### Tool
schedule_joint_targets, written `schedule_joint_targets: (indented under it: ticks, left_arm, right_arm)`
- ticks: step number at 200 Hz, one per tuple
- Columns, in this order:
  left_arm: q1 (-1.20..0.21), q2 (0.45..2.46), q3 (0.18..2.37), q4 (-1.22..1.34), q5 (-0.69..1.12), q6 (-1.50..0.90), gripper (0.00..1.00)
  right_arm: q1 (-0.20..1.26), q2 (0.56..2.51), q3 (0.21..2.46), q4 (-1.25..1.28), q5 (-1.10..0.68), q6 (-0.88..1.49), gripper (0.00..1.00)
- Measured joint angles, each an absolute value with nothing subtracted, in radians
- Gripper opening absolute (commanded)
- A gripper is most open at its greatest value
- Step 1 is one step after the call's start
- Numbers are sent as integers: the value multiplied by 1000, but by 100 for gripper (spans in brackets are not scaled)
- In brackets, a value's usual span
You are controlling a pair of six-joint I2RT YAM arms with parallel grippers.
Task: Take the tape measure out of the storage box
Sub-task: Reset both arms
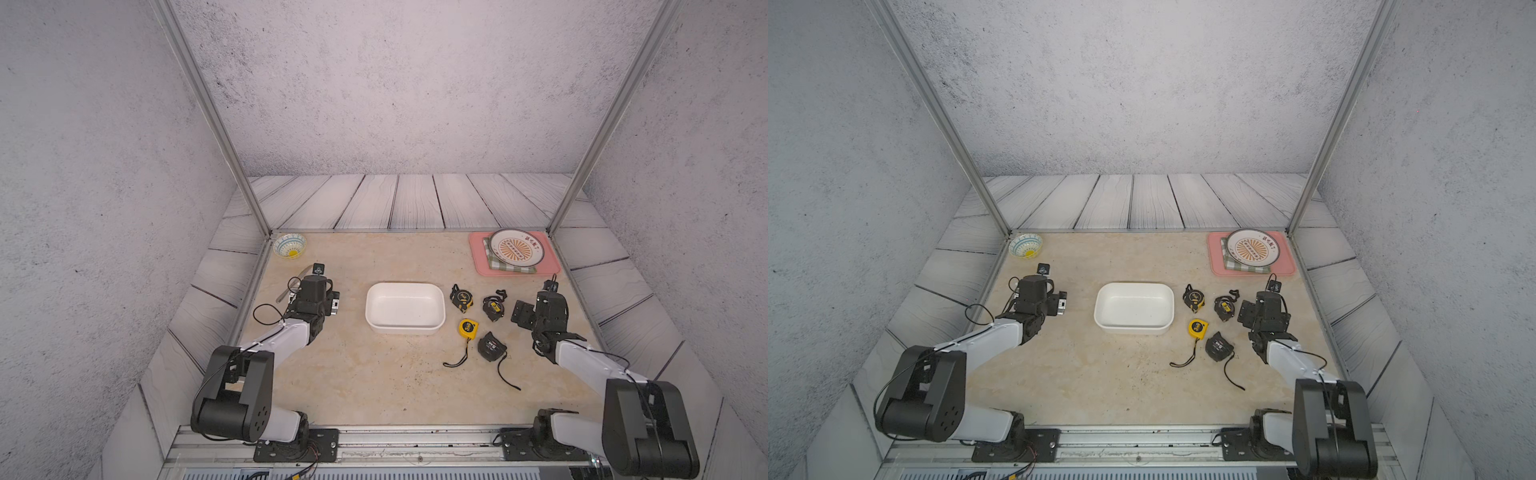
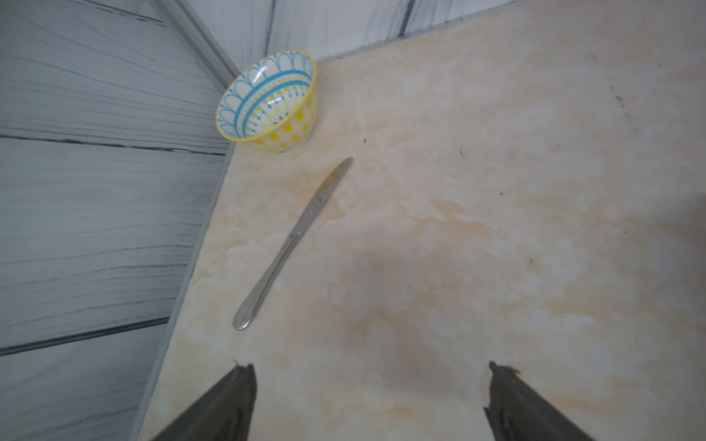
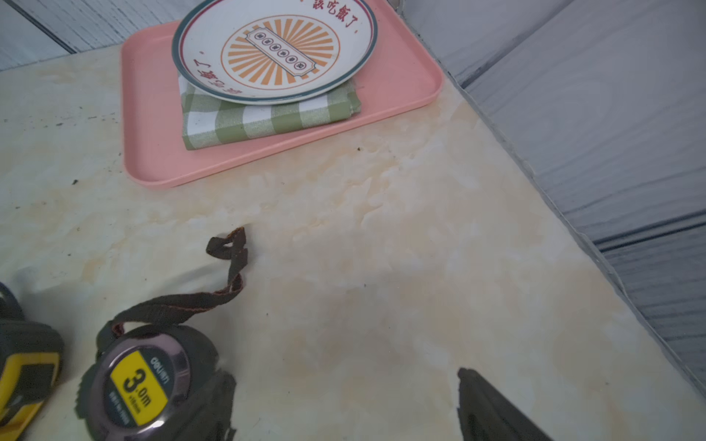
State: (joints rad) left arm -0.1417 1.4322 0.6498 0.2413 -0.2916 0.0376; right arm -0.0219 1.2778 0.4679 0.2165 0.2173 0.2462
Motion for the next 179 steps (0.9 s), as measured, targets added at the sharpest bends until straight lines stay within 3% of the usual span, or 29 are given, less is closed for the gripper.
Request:
schedule_joint_targets:
  ticks: [46, 84, 123, 125, 129, 132, 179]
  left_arm:
    - [-14, 1445, 562, 452, -196, -12, 98]
    - [-12, 1517, 464, 631, -121, -14, 99]
    - [-10, 1538, 436, 701, -80, -8, 98]
    - [-10, 1539, 438, 702, -78, -8, 98]
    - [-9, 1539, 442, 702, -76, -8, 98]
    - [-8, 1539, 444, 702, -74, -8, 98]
    - [-6, 1538, 454, 715, -58, -9, 98]
  right_arm:
    - [-22, 1426, 540, 385, 146, 170, 87]
    - [-5, 1505, 486, 604, 116, 107, 83]
    - [13, 1530, 468, 653, 109, 78, 83]
    - [13, 1530, 468, 654, 109, 77, 84]
    - [13, 1530, 468, 659, 109, 76, 97]
    - [13, 1530, 468, 662, 109, 76, 99]
    - [13, 1530, 468, 687, 107, 70, 99]
